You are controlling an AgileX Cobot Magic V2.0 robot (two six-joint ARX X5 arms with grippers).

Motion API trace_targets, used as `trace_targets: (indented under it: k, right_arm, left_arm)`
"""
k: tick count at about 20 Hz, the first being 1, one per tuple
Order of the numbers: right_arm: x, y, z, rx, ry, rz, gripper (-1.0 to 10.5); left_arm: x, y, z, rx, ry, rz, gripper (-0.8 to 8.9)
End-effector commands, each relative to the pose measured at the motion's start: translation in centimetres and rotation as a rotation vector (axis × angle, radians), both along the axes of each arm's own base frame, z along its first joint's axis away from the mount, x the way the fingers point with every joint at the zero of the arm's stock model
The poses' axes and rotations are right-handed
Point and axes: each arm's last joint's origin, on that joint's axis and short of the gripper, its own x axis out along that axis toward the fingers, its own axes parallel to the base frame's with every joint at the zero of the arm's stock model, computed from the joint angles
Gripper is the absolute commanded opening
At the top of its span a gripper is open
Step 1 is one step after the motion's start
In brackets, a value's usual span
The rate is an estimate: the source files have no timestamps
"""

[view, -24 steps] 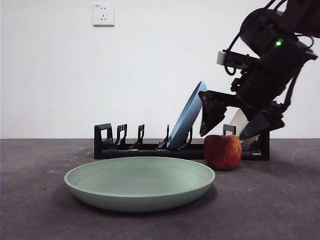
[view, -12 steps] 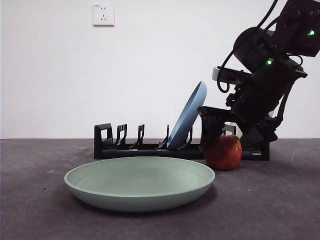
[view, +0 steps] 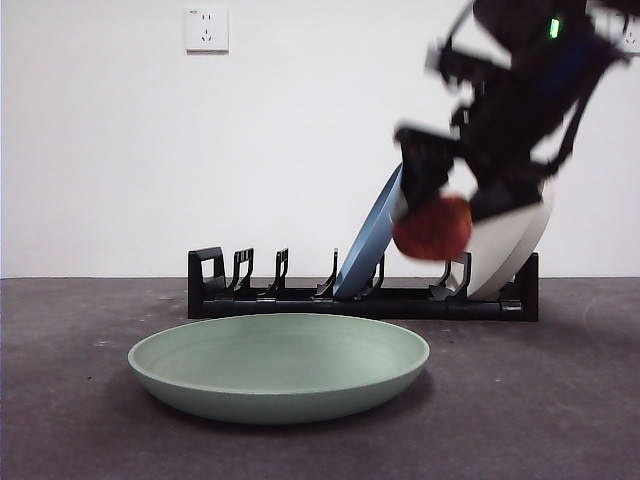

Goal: Take the green plate from the plate rack,put the plate on the table,take the apple from the table,put the apple in the plate

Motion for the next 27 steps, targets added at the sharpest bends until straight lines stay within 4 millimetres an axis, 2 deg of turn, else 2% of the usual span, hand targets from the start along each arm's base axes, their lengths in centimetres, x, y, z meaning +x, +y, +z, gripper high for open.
trace_targets:
  k: [1,3,6,10,15,22,23,26,27]
  right_arm:
    - [-1.9,1.4,1.2,0.006,0.001,0.063,-0.1]
    - [-3.4,3.4,1.3,-0.001,0.015,0.142,-0.1]
    - [-4.9,6.9,-0.1,-0.019,0.036,0.257,-0.1]
    - [-5.5,9.1,-3.1,-0.073,0.116,0.320,-0.1]
    - [-5.8,10.2,-5.5,-0.123,0.176,0.352,-0.1]
    - [-6.3,10.5,-6.2,-0.154,0.214,0.369,0.1]
    - [-6.3,10.5,-6.2,-0.159,0.223,0.365,0.8]
    - [-6.5,10.3,-6.4,-0.171,0.248,0.362,5.4]
    - [-6.5,10.3,-6.3,-0.169,0.246,0.362,5.8]
  left_arm:
    - [0.0,0.0,-0.1,0.003,0.002,0.000,4.75]
    - [0.0,0.0,-0.1,0.003,0.002,0.000,4.75]
    - [0.0,0.0,-0.1,0.003,0.002,-0.001,4.75]
    - [0.0,0.0,-0.1,0.003,0.002,-0.001,4.75]
    - [0.0,0.0,-0.1,0.004,0.003,0.000,4.75]
    - [0.0,0.0,-0.1,0.003,0.003,0.000,4.74]
    - [0.0,0.0,-0.1,0.004,0.004,0.000,4.74]
    - [0.0,0.0,-0.1,0.003,0.003,0.000,4.74]
    - [0.0,0.0,-0.1,0.003,0.003,0.000,4.74]
